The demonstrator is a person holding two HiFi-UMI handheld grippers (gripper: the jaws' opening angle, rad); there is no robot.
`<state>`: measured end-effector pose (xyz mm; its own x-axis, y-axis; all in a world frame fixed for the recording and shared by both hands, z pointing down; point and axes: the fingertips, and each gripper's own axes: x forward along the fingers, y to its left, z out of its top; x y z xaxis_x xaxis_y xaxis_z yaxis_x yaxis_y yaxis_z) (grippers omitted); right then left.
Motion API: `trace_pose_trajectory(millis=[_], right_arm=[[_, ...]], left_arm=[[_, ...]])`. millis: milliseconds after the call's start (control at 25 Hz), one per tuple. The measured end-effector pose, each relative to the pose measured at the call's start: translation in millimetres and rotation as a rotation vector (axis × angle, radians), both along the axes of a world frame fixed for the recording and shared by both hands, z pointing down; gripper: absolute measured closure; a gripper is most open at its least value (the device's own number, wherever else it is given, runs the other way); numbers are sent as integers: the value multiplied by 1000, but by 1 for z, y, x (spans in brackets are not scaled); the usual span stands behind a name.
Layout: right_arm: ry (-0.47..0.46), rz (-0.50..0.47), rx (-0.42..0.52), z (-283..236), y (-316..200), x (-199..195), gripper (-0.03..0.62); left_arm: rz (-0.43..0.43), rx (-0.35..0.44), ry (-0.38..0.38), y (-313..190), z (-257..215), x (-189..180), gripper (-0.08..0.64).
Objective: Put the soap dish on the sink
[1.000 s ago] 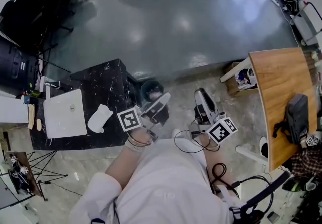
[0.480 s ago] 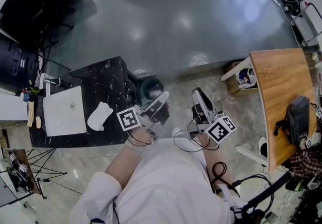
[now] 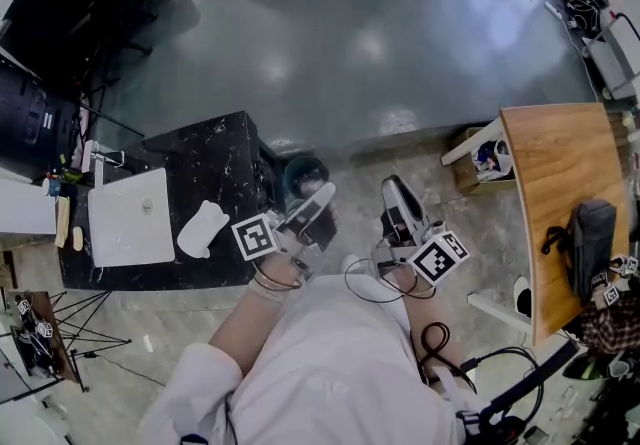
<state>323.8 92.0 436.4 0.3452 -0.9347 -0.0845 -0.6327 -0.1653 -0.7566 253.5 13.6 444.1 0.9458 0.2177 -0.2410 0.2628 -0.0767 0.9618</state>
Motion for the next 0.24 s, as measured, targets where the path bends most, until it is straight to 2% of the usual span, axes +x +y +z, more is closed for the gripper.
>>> trace_pose_trajectory(millis=[240], right_arm=[[-14, -7, 2, 3, -1, -2, 488]], left_arm=[[-9, -6, -14, -2, 4, -3, 554]])
